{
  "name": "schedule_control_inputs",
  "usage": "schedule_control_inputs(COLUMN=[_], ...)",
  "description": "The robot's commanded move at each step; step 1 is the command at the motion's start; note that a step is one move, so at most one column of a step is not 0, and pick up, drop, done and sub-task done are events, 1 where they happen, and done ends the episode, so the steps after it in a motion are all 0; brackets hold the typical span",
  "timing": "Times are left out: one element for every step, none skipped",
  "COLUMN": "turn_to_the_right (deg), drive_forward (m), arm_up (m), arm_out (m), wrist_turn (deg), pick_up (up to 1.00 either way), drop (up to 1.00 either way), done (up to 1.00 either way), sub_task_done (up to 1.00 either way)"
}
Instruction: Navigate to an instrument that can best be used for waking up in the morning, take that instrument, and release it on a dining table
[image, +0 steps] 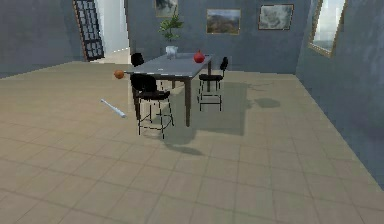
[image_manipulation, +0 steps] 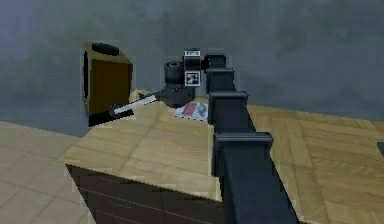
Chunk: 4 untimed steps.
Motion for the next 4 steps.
schedule_control_inputs(turn_to_the_right=[0.0,0.0,0.0,9.0], drive_forward=[0.0,0.0,0.0,0.0], arm_up=[0.0,0.0,0.0,0.0], arm_out=[0.0,0.0,-0.28,0.0], wrist_turn=[-45.0,-33.0,0.0,0.0], pick_up=[0.0,0.0,0.0,0.0], drop=[0.0,0.0,0.0,0.0], done=[0.0,0.0,0.0,0.0], sub_task_done=[0.0,0.0,0.0,0.0])
